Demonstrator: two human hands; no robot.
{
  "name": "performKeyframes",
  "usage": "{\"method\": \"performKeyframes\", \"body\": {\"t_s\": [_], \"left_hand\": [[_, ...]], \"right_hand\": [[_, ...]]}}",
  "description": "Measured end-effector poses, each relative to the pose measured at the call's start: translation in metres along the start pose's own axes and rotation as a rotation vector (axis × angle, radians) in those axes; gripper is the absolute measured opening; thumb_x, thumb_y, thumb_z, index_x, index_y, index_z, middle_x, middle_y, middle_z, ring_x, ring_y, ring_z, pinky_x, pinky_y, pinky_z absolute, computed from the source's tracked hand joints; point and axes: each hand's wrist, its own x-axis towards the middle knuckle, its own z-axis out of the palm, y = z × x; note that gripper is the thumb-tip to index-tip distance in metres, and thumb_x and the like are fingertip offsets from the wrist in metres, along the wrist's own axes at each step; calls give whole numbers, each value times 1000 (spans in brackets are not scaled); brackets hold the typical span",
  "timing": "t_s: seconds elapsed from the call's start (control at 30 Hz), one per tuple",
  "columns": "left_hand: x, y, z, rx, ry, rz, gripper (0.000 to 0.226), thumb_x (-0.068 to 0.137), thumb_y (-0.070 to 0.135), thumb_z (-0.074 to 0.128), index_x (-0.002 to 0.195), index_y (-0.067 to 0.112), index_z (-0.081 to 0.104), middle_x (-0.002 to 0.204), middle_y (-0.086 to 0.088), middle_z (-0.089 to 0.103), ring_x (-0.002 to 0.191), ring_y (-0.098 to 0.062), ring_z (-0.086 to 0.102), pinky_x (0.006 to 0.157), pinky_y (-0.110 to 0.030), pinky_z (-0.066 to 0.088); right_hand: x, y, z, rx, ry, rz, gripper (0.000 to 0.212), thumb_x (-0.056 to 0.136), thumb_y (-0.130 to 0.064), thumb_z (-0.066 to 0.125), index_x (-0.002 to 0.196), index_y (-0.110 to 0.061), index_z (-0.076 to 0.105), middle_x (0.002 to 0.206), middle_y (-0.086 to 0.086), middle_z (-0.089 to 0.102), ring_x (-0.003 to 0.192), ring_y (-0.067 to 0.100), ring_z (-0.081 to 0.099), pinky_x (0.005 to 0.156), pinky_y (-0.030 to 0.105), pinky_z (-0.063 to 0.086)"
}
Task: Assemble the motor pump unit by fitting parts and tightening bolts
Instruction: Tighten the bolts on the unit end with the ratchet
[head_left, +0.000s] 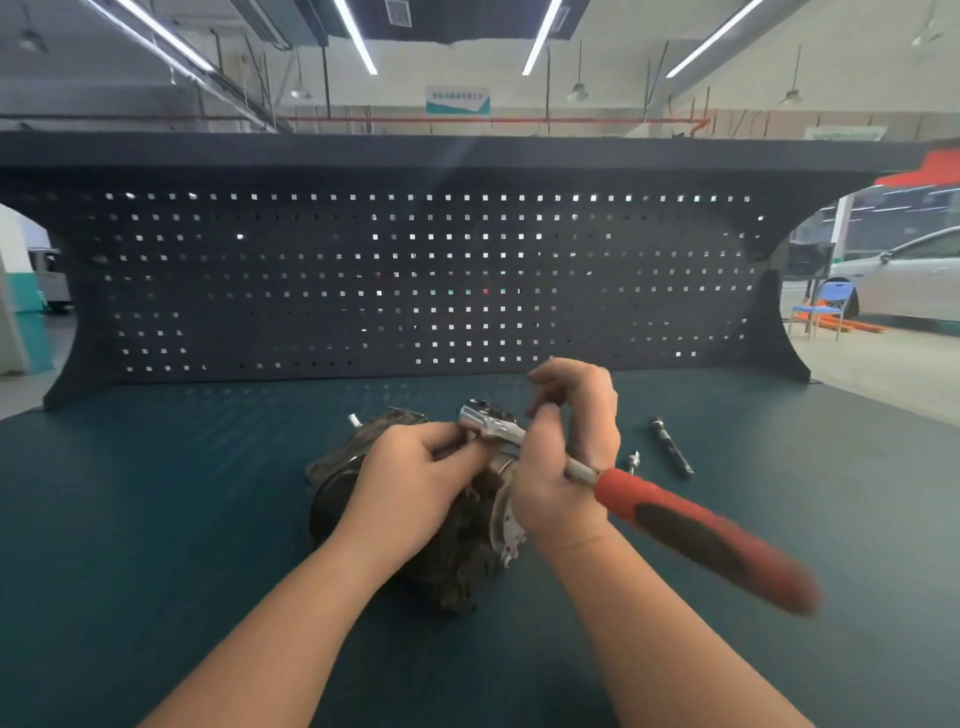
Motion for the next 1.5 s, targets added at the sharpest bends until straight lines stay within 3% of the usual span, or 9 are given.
{"method": "performKeyframes", "body": {"t_s": [0.2, 0.33, 0.47, 0.6, 0.73, 0.93, 1.1, 1.33, 1.5], "left_hand": [[-1, -1, 2, 86, 26, -40, 25, 89, 40, 63, 69, 30, 75, 69, 10, 73, 65, -4, 65, 69, -29, 49], [-3, -3, 5, 40, 85, -40, 10, 83, 40, 70, 76, 34, 76, 73, 16, 74, 72, 2, 68, 73, -30, 51], [-4, -1, 9, 79, 122, -23, 13, 64, 55, 67, 69, 43, 70, 62, 18, 68, 59, 6, 59, 59, -30, 46], [-3, 2, 8, 113, 182, -16, 42, 58, 64, 40, 61, 28, 60, 56, 6, 63, 57, -13, 56, 55, -28, 43], [-2, -1, 8, 17, 120, -35, 32, 68, 55, 57, 62, 26, 70, 56, 3, 66, 57, -8, 54, 59, -36, 49], [2, -3, 2, -4, 20, -14, 11, 81, 41, 70, 72, 38, 76, 66, 10, 73, 59, 5, 60, 58, -10, 44], [1, 0, 3, 31, 10, -41, 19, 87, 32, 67, 69, 30, 75, 67, 8, 73, 59, -2, 64, 64, -20, 49], [-4, -1, 7, 109, 93, -15, 25, 80, 52, 62, 76, 31, 74, 65, 11, 72, 64, -8, 68, 73, -39, 55], [-7, 8, 9, 169, 147, -9, 33, 72, 64, 54, 76, 36, 70, 62, 7, 70, 64, -16, 66, 69, -47, 54]], "right_hand": [[6, 27, -13, 96, -370, 745, 33, 73, -42, 37, 102, -37, 50, 87, -3, 47, 75, 7, 47, 63, 19, 38], [6, 11, -3, 199, -54, 419, 55, 70, -17, 35, 112, -51, 48, 83, -1, 42, 69, -1, 43, 68, 5, 39], [14, -8, 12, -102, 76, 154, 69, 69, -12, 46, 103, -72, 44, 71, -19, 51, 75, 7, 47, 80, 41, 46], [-13, -36, 36, -188, 170, -72, 51, 66, -12, 33, 106, -38, 52, 85, -18, 43, 95, -11, 33, 71, 47, 44], [-7, -20, 17, -167, 36, -107, 39, 70, -15, 33, 101, -32, 50, 83, -15, 42, 92, -9, 36, 75, 41, 41], [8, 20, -14, 177, -165, 408, 16, 75, -28, 42, 77, -25, 57, 60, -18, 48, 60, 2, 44, 57, 15, 37], [2, 32, -9, 215, -521, 1031, 44, 60, -58, 51, 87, -29, 68, 94, 7, 69, 88, 21, 63, 88, 38, 45], [5, 17, -1, 293, -81, 682, 67, 69, -21, 41, 114, -71, 40, 86, -7, 50, 75, 2, 49, 82, 26, 41], [8, -18, 0, 304, 141, 330, 79, 67, -1, 35, 129, -49, 32, 88, 4, 43, 79, 12, 45, 81, 26, 41]]}}
